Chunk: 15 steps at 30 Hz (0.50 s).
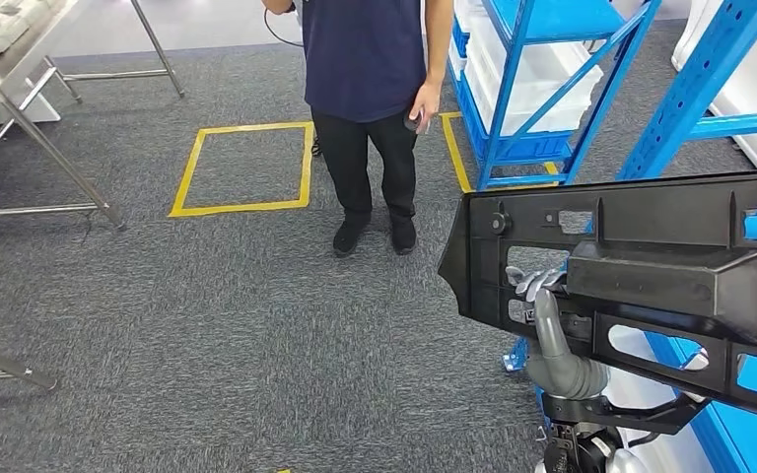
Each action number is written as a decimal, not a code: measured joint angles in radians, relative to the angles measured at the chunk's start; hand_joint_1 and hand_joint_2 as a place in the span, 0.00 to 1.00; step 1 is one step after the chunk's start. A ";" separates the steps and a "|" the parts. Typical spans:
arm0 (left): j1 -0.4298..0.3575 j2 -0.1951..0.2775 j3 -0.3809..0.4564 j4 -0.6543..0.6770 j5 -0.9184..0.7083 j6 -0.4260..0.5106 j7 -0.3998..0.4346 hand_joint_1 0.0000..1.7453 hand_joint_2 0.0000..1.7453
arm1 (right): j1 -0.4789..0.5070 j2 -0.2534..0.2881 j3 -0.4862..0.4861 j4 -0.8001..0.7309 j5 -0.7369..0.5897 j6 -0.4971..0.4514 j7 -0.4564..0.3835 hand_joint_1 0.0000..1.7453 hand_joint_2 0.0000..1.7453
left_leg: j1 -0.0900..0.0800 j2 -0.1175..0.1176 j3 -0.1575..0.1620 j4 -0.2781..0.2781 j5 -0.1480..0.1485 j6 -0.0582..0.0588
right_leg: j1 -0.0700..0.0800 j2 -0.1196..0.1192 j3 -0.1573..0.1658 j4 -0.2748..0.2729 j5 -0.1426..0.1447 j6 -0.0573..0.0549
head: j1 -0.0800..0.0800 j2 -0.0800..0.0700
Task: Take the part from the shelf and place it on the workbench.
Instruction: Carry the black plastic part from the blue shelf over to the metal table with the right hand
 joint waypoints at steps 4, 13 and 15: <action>0.005 -0.001 -0.001 0.000 0.000 0.000 0.000 0.00 0.00 | -0.001 -0.001 -0.005 0.000 0.000 0.000 0.000 1.00 1.00 | 0.001 0.057 -0.040 0.074 -0.041 -0.018 | 0.002 -0.047 0.005 -0.005 0.003 -0.027 | -0.002 0.000; 0.001 -0.002 -0.001 0.000 0.000 0.000 0.000 0.00 0.00 | 0.001 -0.001 -0.007 0.000 0.000 0.000 0.000 1.00 1.00 | 0.003 0.115 -0.124 0.245 -0.119 -0.028 | 0.008 -0.076 0.007 -0.005 0.000 -0.034 | -0.003 0.000; 0.002 -0.003 -0.001 0.000 0.000 0.000 0.000 0.00 0.00 | 0.001 -0.002 -0.007 0.000 0.001 0.000 0.001 1.00 1.00 | 0.004 0.117 -0.155 0.305 -0.137 -0.029 | 0.010 -0.089 0.007 -0.005 -0.001 -0.036 | -0.003 0.000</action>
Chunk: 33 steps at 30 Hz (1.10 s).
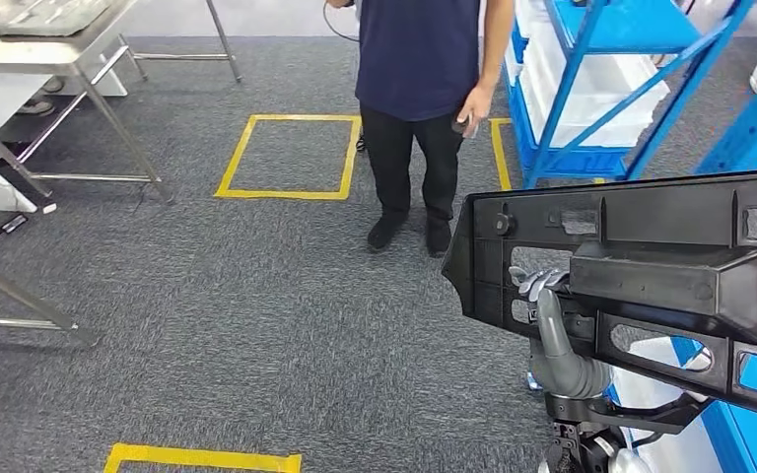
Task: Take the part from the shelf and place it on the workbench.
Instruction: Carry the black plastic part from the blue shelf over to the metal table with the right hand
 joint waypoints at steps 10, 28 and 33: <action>0.000 -0.003 0.000 0.000 0.000 0.000 -0.001 0.00 0.00 | 0.003 0.002 -0.002 0.001 0.012 0.006 0.004 1.00 1.00 | -0.013 -0.022 0.180 -0.340 0.149 0.062 | -0.002 0.017 -0.120 0.284 -0.148 0.042 | 0.000 0.000; 0.020 0.000 0.000 0.000 0.006 0.000 -0.006 0.00 0.00 | 0.004 0.007 -0.002 0.006 0.016 0.007 0.006 1.00 1.00 | -0.005 0.012 0.040 -0.077 0.053 0.014 | -0.006 -0.048 -0.001 0.011 -0.006 0.009 | -0.001 0.000; 0.017 0.000 0.000 0.000 0.005 0.000 -0.006 0.00 0.00 | 0.004 0.009 -0.001 0.007 0.016 0.007 0.006 1.00 1.00 | -0.032 0.072 0.149 -0.304 0.124 0.037 | -0.001 -0.094 0.011 0.008 -0.017 0.026 | -0.001 0.000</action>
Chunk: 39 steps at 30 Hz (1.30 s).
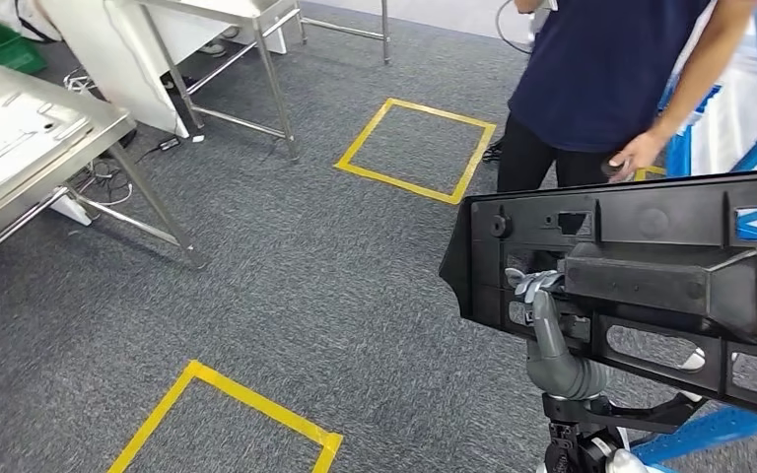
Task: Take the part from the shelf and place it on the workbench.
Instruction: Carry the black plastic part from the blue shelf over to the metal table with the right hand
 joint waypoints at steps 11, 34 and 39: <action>0.001 -0.001 0.000 0.000 -0.001 0.001 0.006 0.00 0.00 | 0.011 0.000 -0.001 0.003 -0.003 0.002 0.000 1.00 1.00 | 0.023 -0.144 0.031 -0.016 0.007 0.014 | -0.009 0.134 -0.084 0.144 -0.026 0.026 | 0.001 0.000; -0.012 -0.001 0.000 0.000 -0.004 0.003 0.027 0.00 0.00 | 0.008 0.000 -0.010 0.007 -0.010 0.005 0.000 1.00 1.00 | 0.005 -0.039 0.027 -0.033 0.019 0.024 | 0.006 0.043 -0.002 0.038 -0.029 0.009 | 0.002 0.000; -0.018 -0.004 -0.001 0.000 -0.007 0.003 0.047 0.00 0.00 | 0.017 -0.001 -0.016 0.007 -0.024 0.000 0.004 1.00 1.00 | 0.014 -0.105 0.032 -0.035 0.022 0.024 | 0.002 0.108 -0.136 0.284 -0.116 0.022 | 0.003 0.000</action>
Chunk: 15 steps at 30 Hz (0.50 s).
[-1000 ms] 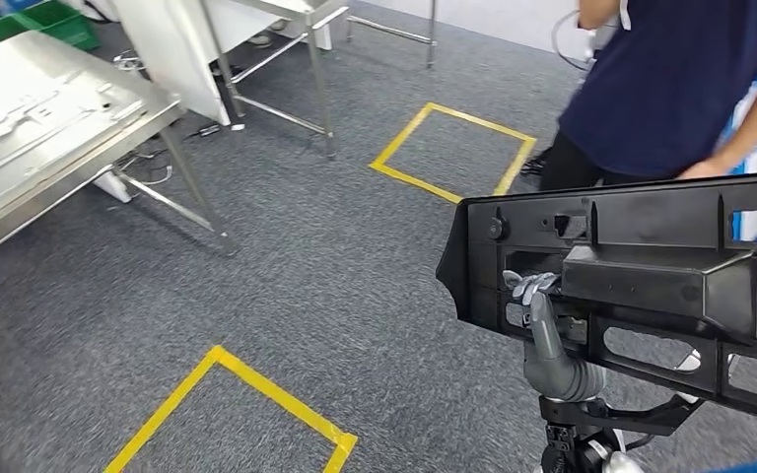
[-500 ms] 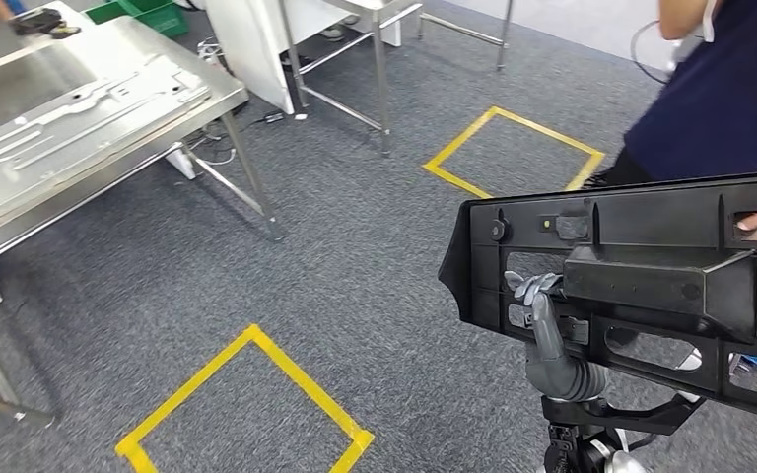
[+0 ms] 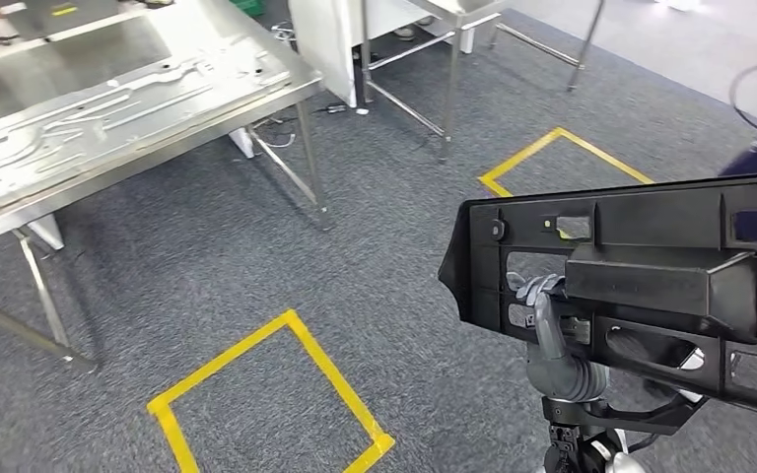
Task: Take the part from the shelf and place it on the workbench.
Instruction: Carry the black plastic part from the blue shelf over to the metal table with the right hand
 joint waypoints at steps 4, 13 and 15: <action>0.003 0.000 -0.001 0.000 -0.008 0.002 0.012 0.00 0.00 | 0.001 -0.001 -0.003 0.001 -0.004 -0.005 0.001 1.00 1.00 | 0.010 -0.057 -0.001 0.018 -0.012 -0.020 | -0.014 0.052 0.102 -0.238 0.130 0.012 | 0.004 0.000; 0.007 0.001 -0.002 0.000 -0.013 0.013 0.028 0.00 0.00 | -0.002 -0.001 -0.007 0.002 -0.006 -0.010 0.011 1.00 1.00 | 0.013 0.028 -0.137 0.270 -0.130 -0.056 | -0.009 -0.010 0.128 -0.290 0.136 -0.038 | 0.011 0.000; 0.008 0.001 -0.002 0.000 -0.013 0.014 0.029 0.00 0.00 | -0.002 -0.001 -0.007 0.002 -0.006 -0.011 0.013 1.00 1.00 | 0.014 0.033 -0.180 0.345 -0.145 -0.056 | -0.007 -0.037 0.130 -0.290 0.133 -0.040 | 0.012 0.000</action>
